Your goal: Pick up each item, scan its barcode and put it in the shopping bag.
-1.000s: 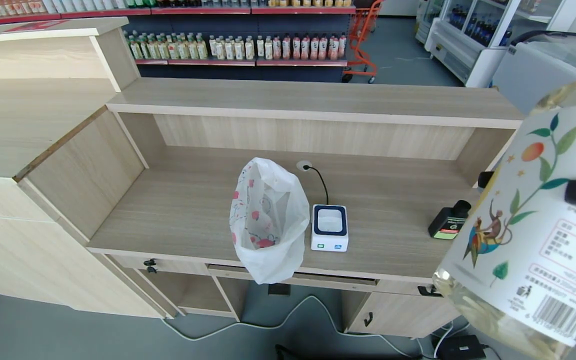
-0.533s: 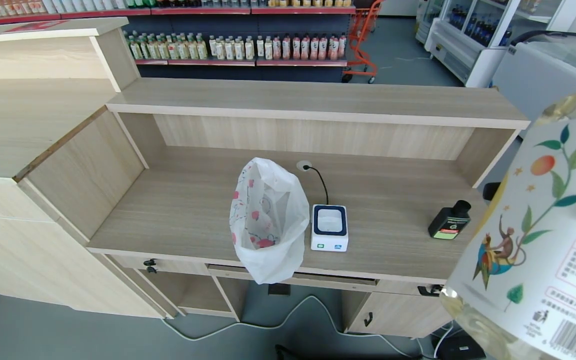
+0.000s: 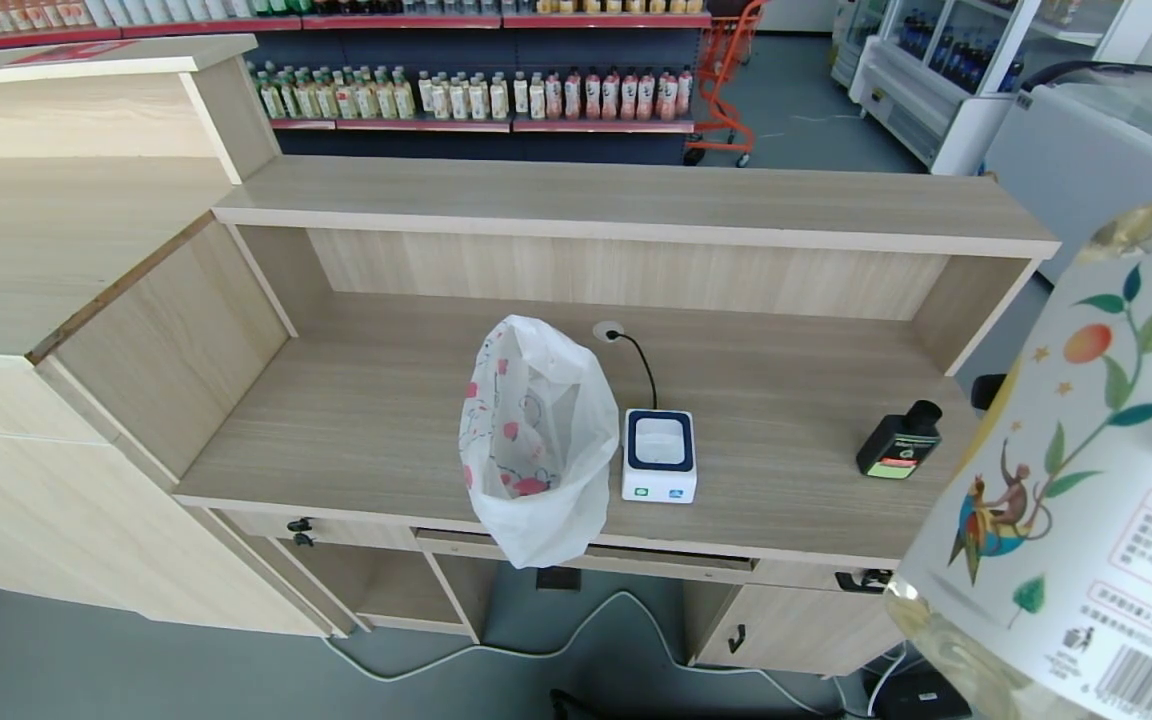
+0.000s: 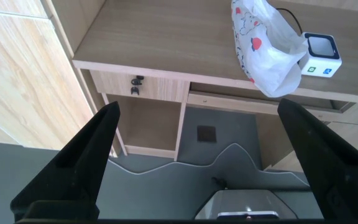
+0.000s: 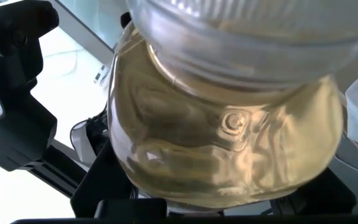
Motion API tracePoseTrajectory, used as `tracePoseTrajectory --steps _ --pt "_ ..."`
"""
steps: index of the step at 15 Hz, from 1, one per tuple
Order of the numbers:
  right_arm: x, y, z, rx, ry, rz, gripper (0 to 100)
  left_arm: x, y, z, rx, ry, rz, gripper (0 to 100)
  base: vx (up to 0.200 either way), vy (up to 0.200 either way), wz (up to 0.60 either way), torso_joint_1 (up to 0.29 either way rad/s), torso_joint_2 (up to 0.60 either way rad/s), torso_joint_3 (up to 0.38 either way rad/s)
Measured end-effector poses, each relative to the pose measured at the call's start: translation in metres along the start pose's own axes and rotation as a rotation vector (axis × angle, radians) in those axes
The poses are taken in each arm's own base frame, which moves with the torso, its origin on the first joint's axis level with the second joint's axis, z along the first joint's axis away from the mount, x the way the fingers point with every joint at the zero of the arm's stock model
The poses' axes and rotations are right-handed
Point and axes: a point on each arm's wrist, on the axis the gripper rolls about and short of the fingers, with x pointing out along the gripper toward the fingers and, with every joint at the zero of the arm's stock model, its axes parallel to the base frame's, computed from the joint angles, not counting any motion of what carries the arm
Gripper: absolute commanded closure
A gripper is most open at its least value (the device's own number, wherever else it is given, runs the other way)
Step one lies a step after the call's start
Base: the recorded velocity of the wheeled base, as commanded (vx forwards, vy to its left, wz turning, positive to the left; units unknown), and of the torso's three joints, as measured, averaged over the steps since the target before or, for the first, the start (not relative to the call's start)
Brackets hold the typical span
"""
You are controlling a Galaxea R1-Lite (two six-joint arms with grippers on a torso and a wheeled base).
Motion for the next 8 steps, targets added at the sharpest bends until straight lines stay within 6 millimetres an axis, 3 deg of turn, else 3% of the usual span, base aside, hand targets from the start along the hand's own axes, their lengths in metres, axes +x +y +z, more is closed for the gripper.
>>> tracePoseTrajectory --steps 8 --pt "-0.0080 0.0021 -0.0045 -0.018 -0.013 -0.038 100 0.0000 0.0000 0.0000 0.000 0.000 0.000 0 0.000 0.000 0.00 0.000 0.00 0.000"
